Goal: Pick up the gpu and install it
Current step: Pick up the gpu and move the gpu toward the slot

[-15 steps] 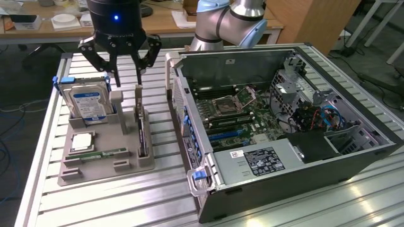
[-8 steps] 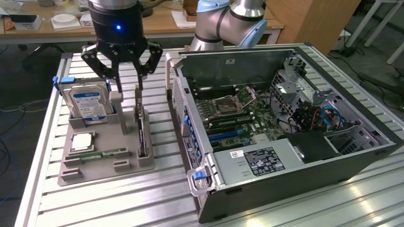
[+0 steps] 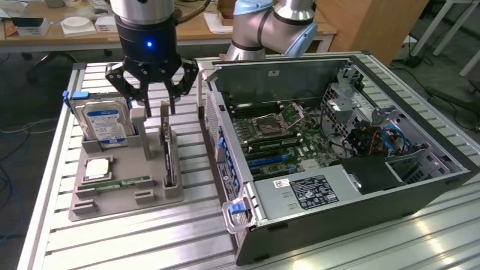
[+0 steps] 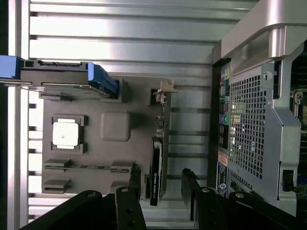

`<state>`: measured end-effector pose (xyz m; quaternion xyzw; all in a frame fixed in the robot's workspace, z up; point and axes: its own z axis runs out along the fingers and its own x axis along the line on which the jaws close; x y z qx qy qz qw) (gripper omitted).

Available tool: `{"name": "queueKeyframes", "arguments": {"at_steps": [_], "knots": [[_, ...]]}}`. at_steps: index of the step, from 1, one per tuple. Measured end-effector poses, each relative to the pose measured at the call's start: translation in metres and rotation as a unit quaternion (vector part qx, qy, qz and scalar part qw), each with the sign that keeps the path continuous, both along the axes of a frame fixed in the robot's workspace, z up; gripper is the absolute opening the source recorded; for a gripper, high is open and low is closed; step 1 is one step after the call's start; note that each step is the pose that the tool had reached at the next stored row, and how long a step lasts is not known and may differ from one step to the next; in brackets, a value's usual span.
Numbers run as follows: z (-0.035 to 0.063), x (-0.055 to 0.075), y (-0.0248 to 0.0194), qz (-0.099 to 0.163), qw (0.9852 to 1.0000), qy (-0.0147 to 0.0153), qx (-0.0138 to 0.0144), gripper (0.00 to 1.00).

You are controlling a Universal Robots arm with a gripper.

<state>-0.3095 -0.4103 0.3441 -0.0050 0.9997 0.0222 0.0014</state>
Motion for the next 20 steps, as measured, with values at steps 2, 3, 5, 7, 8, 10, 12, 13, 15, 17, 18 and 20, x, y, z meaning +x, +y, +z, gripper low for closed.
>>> {"name": "queueKeyframes", "arguments": {"at_steps": [2, 3, 5, 7, 8, 10, 12, 13, 15, 17, 18, 20], "knots": [[-0.0037, 0.000, -0.0011, 0.000, 1.0000, 0.0000, 0.0000, 0.47], [-0.0055, 0.000, -0.0016, 0.000, 1.0000, 0.0000, 0.0000, 0.47], [-0.0091, 0.001, -0.0026, 0.000, 1.0000, 0.0000, 0.0000, 0.47], [-0.0127, 0.001, -0.0040, 0.000, 1.0000, 0.0000, 0.0000, 0.47], [-0.0145, 0.001, -0.0049, 0.000, 1.0000, -0.0001, -0.0001, 0.47], [-0.0177, 0.001, -0.0062, 0.000, 1.0000, 0.0000, -0.0007, 0.47], [-0.0213, 0.001, -0.0062, 0.000, 1.0000, 0.0000, -0.0007, 0.47], [-0.0230, 0.001, -0.0062, 0.000, 1.0000, 0.0000, -0.0007, 0.47], [-0.0268, 0.001, -0.0062, 0.000, 1.0000, 0.0000, -0.0007, 0.47], [-0.0303, 0.001, -0.0063, 0.000, 1.0000, 0.0000, -0.0007, 0.47], [-0.0322, 0.001, -0.0063, 0.000, 1.0000, 0.0000, -0.0007, 0.47], [-0.0358, 0.001, -0.0081, 0.000, 1.0000, 0.0001, -0.0007, 0.47]]}}
